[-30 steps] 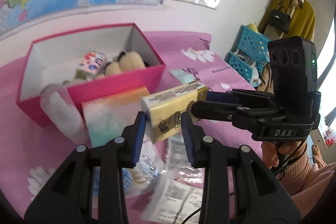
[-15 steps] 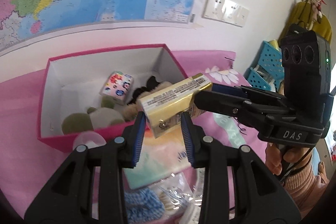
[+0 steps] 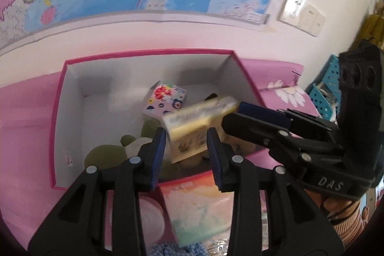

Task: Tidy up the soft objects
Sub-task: 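Carry the yellow tissue pack into the pink box and open the left tool, then move the left tool down to the blue gingham scrunchie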

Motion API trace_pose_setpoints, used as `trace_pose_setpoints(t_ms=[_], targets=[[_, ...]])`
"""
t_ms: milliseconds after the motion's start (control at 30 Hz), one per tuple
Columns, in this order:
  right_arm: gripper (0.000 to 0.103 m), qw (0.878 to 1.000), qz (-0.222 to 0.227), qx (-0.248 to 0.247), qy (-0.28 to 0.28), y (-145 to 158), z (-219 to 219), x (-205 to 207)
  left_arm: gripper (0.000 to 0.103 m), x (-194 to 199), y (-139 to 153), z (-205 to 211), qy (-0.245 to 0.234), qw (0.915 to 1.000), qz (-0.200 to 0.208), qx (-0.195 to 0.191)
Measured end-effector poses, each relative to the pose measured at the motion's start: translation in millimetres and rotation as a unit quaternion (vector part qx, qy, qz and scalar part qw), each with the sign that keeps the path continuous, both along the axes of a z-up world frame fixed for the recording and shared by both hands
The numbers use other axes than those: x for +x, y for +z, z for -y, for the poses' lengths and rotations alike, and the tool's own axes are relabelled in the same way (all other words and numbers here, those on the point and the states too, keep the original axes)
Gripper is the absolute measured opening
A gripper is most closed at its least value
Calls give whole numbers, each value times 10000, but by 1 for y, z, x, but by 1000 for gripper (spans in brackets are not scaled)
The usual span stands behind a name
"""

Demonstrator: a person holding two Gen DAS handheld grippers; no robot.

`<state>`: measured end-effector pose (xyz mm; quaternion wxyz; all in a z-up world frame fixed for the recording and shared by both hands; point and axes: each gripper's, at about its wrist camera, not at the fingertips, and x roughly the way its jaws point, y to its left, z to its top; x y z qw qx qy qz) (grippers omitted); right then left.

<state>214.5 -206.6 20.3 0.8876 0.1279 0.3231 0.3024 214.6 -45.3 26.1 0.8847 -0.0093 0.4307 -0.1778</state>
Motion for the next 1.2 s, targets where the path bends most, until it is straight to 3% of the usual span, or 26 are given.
trace_pose_setpoints(t_ms=[133, 433, 700, 933, 1200], targets=[[38, 9997, -114, -88, -174, -6, -3, 7, 37, 2, -2, -7, 177, 9998, 18, 23], [42, 9996, 86, -257, -59, -6, 1, -24, 39, -40, 13, -30, 132, 9983, 562, 7], [42, 9990, 144, -164, 388, -6, 1, -62, 45, -89, 25, -55, -52, 9951, 945, -271], [42, 9950, -100, -115, 985, -25, -10, -102, 46, -119, 2, -72, -78, 9967, 721, -365], [42, 9884, -699, -334, 1303, -68, -38, -113, 46, -134, -51, -77, -74, 9996, -20, -262]])
